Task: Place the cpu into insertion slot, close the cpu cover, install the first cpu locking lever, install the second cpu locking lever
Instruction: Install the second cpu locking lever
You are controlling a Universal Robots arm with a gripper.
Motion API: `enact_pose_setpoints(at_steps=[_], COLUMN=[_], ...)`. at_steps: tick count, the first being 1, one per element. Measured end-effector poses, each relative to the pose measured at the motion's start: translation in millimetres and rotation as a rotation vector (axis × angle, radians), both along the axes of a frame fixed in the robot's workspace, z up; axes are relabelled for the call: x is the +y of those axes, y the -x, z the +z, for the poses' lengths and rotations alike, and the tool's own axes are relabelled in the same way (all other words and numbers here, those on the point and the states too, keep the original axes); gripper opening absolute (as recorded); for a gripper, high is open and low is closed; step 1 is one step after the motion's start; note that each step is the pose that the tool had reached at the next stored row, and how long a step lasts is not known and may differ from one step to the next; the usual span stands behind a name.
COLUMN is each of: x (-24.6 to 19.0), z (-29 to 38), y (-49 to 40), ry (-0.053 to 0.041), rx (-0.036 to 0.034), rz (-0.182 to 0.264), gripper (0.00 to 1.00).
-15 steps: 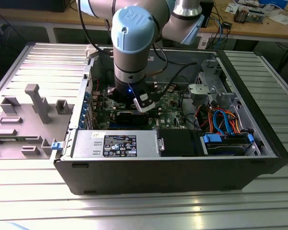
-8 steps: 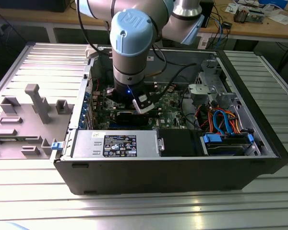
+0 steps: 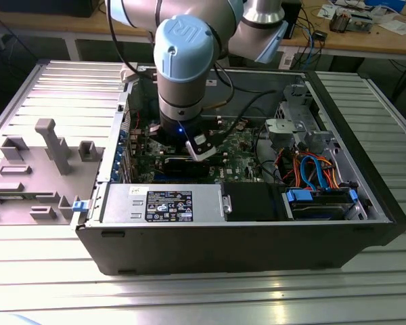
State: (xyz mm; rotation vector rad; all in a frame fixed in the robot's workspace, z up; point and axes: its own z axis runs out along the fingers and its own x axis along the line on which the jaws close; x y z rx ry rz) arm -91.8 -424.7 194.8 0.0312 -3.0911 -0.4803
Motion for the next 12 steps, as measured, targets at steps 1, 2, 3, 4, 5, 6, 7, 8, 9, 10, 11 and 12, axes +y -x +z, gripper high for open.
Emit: enact_pose_setpoints(at_steps=[1,2,3,4,5,6,7,8,9,10,11,12], x=[0.5,0.8,1.0,1.3,1.5,1.8,1.8,1.9,1.9,2.0,2.0,2.0], z=[-0.5,-0.9,-1.1,-1.1,-1.0,-1.0,-0.9,-0.7,-0.4,0.5,1.8,3.2], y=[0.6,0.8,0.8,0.9,1.0,1.1,1.2,1.3,1.4,1.5,1.6,1.6], ry=[-0.0029,-0.0057,-0.0077,-0.0095,-0.0096,-0.0097,-0.0095,-0.0095,-0.0096,-0.0096,-0.0099,-0.0102], rx=[-0.0001,-0.0003,-0.0004,-0.0004,-0.0001,-0.0002,-0.0001,-0.0001,-0.0002,-0.0002,-0.0003,-0.0004], rz=[0.000,0.000,0.000,0.000,0.000,0.000,0.000,0.000,0.000,0.000,0.000,0.000], gripper=[0.11,0.11,0.11,0.11,0.11,0.11,0.11,0.11,0.11,0.11,0.11,0.11])
